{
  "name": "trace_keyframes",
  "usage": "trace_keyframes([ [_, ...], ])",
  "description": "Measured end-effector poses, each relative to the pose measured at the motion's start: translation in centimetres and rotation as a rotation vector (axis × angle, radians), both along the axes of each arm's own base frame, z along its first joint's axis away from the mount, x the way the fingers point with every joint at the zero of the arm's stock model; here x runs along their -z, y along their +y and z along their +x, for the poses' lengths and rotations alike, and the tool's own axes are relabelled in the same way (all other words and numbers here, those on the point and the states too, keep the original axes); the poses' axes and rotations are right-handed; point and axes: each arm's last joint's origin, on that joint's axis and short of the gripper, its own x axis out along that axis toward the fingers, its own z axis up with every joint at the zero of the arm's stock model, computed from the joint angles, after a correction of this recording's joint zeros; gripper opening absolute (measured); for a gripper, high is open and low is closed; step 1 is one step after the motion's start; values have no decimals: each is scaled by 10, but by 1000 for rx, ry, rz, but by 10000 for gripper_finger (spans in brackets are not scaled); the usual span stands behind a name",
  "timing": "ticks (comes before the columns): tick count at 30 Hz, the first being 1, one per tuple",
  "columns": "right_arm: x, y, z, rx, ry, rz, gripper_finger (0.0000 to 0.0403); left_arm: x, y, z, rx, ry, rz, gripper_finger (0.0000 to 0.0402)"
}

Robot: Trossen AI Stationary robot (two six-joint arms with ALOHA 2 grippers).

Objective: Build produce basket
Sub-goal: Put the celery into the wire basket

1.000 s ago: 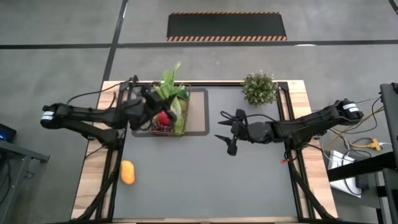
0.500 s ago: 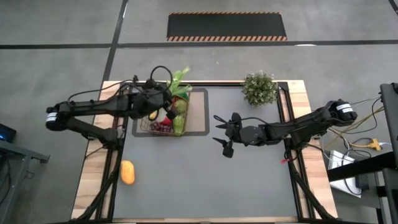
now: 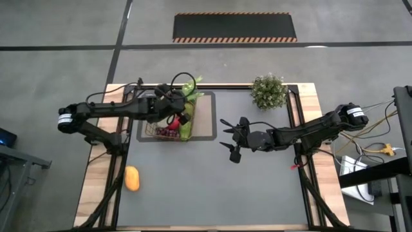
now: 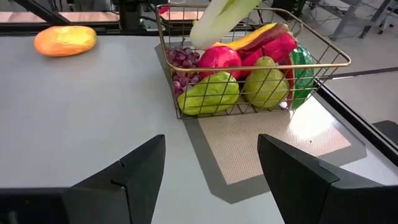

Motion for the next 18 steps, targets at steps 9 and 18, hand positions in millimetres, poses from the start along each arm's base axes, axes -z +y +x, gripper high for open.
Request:
trace_keyframes([
  [9, 1, 0, 0, 1, 7, 2, 247, 4, 6, -3, -23, 22, -4, 135],
  [18, 1, 0, 0, 1, 11, 2, 244, 3, 6, -3, -22, 28, -4, 183],
])
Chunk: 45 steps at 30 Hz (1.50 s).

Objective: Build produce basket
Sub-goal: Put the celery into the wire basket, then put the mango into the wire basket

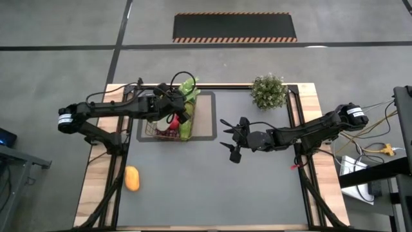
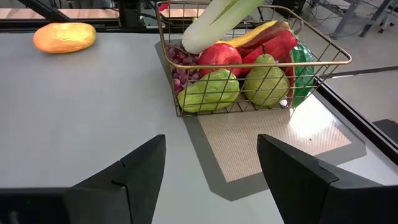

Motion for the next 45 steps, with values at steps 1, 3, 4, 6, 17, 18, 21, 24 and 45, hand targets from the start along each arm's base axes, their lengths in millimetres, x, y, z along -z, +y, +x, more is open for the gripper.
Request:
trace_keyframes([
  [1, 0, 0, 0, 0, 0, 0, 244, 0, 0, 0, 2, 3, 1, 189],
  [3, 0, 0, 0, 0, 0, 0, 244, 1, 0, -2, 0, 23, -3, 201],
  [4, 0, 0, 0, 0, 1, 0, 243, 1, 0, -3, 0, 35, -6, 208],
  [6, 0, 0, 0, 0, 3, 0, 241, 0, 0, -3, 0, 37, -7, 222],
  [17, 1, -1, 0, 0, 9, -6, 240, -30, -5, -21, 33, -31, 32, 251],
  [18, 1, -1, 0, 0, 11, -9, 239, -34, -8, -23, 45, -60, 25, 251],
  [21, 1, -1, 0, -10, 19, -32, 237, -43, -23, -23, 121, -170, -59, 251],
  [24, 1, -1, 0, -22, 28, -57, 239, -43, -48, -20, 219, -238, -165, 251],
  [45, 4, -2, -2, -50, 55, -117, 240, 56, -214, -81, -822, 416, -854, 213],
])
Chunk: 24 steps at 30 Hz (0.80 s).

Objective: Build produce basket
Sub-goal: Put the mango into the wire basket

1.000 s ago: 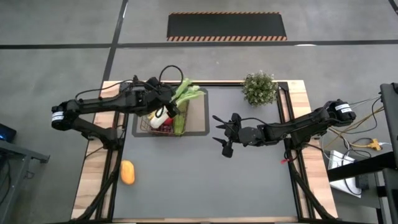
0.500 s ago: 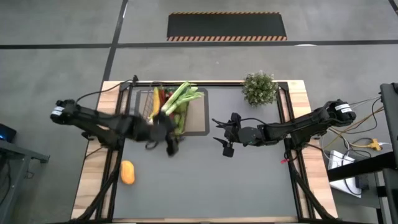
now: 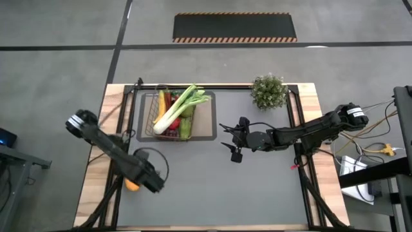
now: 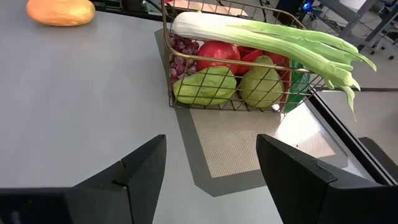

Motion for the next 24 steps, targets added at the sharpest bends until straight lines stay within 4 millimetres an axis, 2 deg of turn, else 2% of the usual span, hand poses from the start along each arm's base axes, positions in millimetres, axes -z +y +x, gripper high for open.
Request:
trace_keyframes([
  [2, 0, 0, 0, 0, 0, 1, 238, 10, -8, 1, -1, 105, -4, 211],
  [6, 0, 0, 0, 0, 1, 1, 238, 24, -14, 7, 37, 159, -5, 210],
  [11, 1, 0, 0, 2, 0, 7, 244, 27, -16, 8, 23, 171, 2, 214],
  [19, 2, 0, -1, -2, 7, -1, 242, 27, -16, 8, -38, 160, 19, 280],
  [24, 3, 0, -1, -3, 11, -2, 247, 37, -16, 5, -53, 152, 27, 312],
])
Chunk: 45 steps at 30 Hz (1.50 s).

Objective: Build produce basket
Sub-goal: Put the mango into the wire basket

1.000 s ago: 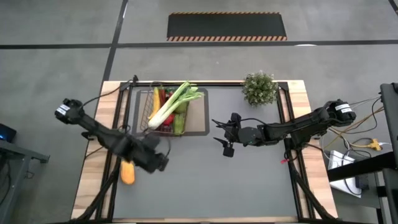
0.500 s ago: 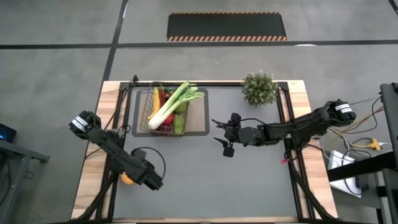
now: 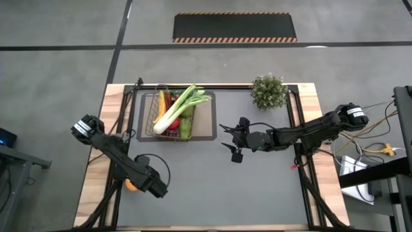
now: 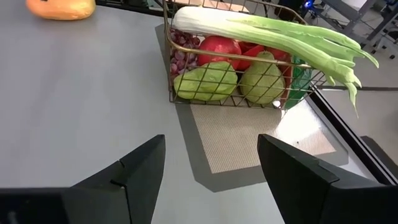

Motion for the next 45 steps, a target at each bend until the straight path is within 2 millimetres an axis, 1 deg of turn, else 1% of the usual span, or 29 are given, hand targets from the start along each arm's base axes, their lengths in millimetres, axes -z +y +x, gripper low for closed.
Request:
trace_keyframes([
  [4, 2, 0, -1, -2, 6, -1, 245, 18, 1, -2, 1, -29, -23, 315],
  [7, 4, 0, -2, -3, 13, -2, 242, 29, 4, -6, -15, -18, -11, 315],
  [14, 6, 0, -3, 2, 16, 6, 247, 40, 10, -15, -22, 32, 13, 315],
  [19, 6, 0, -3, 2, 16, 6, 249, 48, 9, -17, -17, 18, -16, 313],
  [22, 6, 0, -3, 2, 16, 6, 249, 52, 8, -17, -12, -2, -33, 295],
  [28, 6, 0, -3, 2, 17, 6, 249, 53, 8, -18, -11, -5, -40, 227],
  [30, 6, 0, -3, 3, 18, 7, 249, 52, 7, -17, -5, -14, -37, 212],
  [34, 7, 0, -3, 3, 18, 7, 249, 42, 2, -5, 75, -138, -8, 204],
  [36, 7, 0, -3, 3, 17, 7, 249, 33, 0, 4, 140, -236, 34, 205],
  [38, 7, 0, -3, 3, 18, 7, 249, 19, -2, 14, 235, -366, 106, 207],
  [41, 7, 0, -3, 3, 17, 7, 249, -9, -1, 27, 399, -588, 269, 207],
  [43, 7, 0, -3, 4, 17, 8, 249, -29, 3, 33, 514, -716, 426, 207],
  [45, 6, 0, -3, 3, 13, 7, 249, -47, 12, 35, 623, -795, 606, 207],
])
